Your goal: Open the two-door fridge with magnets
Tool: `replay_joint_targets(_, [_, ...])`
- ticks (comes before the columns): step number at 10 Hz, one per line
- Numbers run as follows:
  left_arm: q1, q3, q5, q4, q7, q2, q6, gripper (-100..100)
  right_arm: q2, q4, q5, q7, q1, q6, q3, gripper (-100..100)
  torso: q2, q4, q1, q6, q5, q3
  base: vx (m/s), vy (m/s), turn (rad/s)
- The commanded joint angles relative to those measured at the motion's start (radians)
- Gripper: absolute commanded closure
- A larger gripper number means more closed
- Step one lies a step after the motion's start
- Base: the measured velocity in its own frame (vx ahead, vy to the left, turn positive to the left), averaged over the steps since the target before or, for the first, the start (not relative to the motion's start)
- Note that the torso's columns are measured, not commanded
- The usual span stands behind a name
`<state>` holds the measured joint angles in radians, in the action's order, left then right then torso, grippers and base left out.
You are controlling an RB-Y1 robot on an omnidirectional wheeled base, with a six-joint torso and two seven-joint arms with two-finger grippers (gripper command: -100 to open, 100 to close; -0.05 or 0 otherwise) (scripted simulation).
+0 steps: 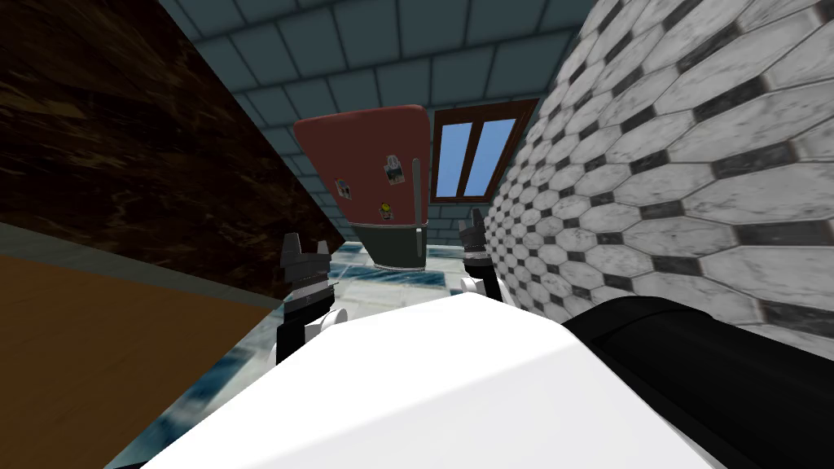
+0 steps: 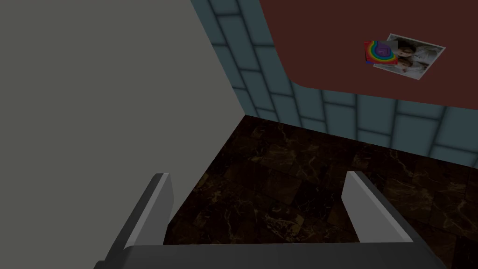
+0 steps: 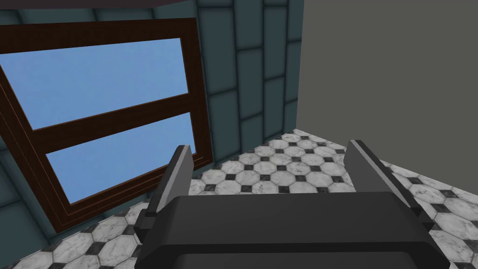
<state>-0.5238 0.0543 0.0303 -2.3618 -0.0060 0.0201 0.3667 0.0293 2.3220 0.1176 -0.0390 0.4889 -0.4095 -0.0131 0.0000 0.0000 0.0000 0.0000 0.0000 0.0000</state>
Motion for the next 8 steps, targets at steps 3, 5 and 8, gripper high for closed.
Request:
replay_joint_targets(3, [0.000, 0.000, 0.000, 0.000, 0.000, 0.000, 0.000, 0, 0.000, 0.000, 0.000, 0.000, 0.000, 0.000, 0.000, 0, 0.175, 0.176, 0.000, 0.000, 0.000, -0.351, 0.000, 0.000, 0.000])
replay_joint_targets(5, [0.000, 0.000, 0.000, 0.000, 0.000, 0.000, 0.000, 0, 0.000, 0.000, 0.000, 0.000, 0.000, 0.000, 0.000, 0, 0.322, 0.322, 0.000, 0.000, 0.000, -0.644, 0.000, 0.000, 0.000])
replay_joint_targets(8, [0.000, 0.000, 0.000, 0.000, 0.000, 0.000, 0.000, 0, 0.000, 0.000, 0.000, 0.000, 0.000, 0.000, 0.000, 0, 0.544, 0.544, 0.000, 0.000, 0.000, -1.087, 0.000, 0.000, 0.000])
